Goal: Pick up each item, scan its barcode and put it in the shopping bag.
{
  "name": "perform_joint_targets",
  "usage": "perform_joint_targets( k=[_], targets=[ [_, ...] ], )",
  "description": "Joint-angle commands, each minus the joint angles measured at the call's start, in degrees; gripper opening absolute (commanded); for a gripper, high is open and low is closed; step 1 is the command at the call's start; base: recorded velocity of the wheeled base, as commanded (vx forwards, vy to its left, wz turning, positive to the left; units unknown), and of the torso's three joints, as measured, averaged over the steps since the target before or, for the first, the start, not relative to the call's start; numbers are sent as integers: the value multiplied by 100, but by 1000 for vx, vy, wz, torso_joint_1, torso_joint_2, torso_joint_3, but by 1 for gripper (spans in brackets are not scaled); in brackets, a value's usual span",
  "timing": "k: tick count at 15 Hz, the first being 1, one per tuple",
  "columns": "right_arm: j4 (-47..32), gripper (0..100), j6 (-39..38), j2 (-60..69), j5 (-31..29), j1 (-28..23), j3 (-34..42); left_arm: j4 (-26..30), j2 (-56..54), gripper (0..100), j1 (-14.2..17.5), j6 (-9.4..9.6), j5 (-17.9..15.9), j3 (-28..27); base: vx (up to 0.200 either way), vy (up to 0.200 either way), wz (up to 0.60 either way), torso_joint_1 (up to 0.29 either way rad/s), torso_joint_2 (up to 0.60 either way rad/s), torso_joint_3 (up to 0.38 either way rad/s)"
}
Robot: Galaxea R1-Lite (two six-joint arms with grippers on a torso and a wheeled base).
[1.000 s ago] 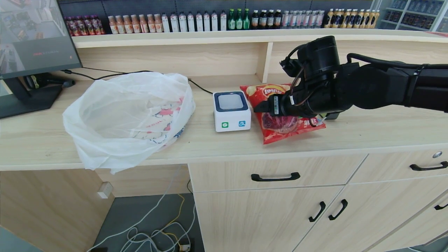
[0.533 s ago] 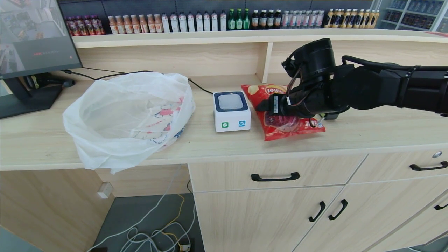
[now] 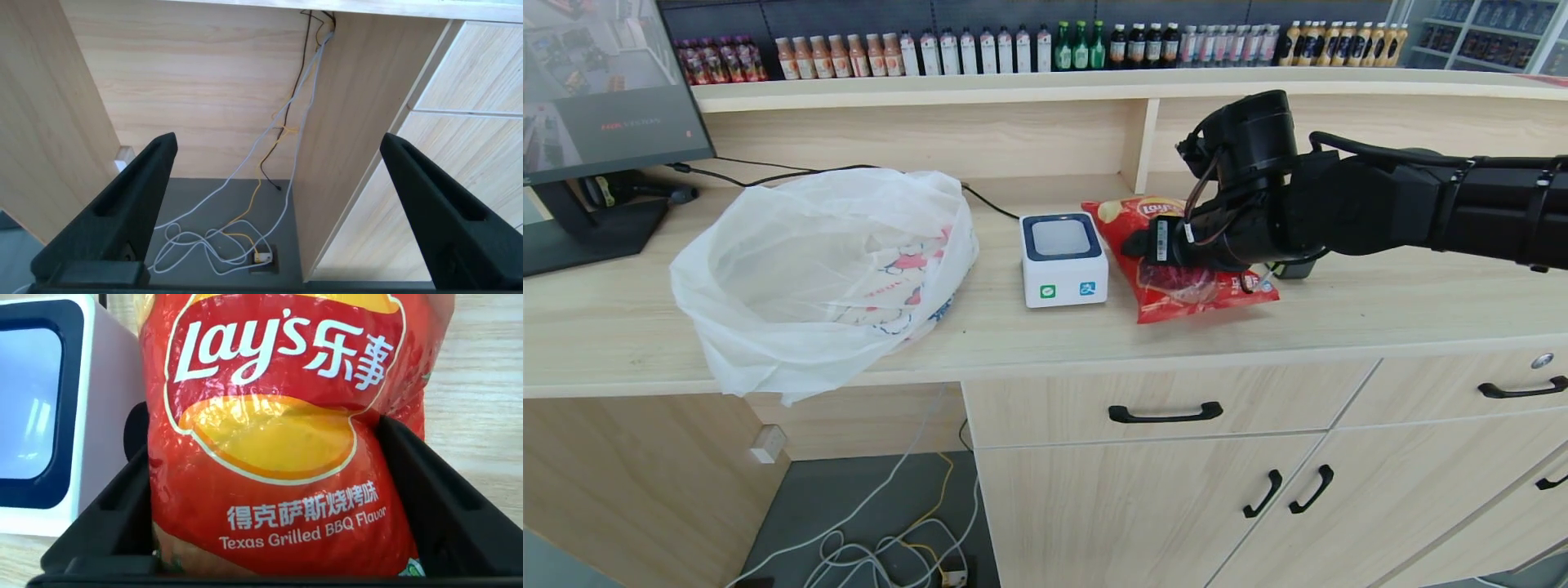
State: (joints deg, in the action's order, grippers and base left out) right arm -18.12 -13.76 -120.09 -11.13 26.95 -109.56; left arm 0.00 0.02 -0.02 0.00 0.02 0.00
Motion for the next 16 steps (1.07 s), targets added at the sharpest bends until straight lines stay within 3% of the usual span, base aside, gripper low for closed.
perform_joint_targets(
  k=[1,16],
  targets=[
    [1,0,-4,3,-3,3,-4,0,-2,100,2,0,6,0,0,0,0,0,0,0],
    [-8,0,-4,1172,41,47,391,0,-2,100,2,0,-2,0,0,0,0,0,0,0]
  ],
)
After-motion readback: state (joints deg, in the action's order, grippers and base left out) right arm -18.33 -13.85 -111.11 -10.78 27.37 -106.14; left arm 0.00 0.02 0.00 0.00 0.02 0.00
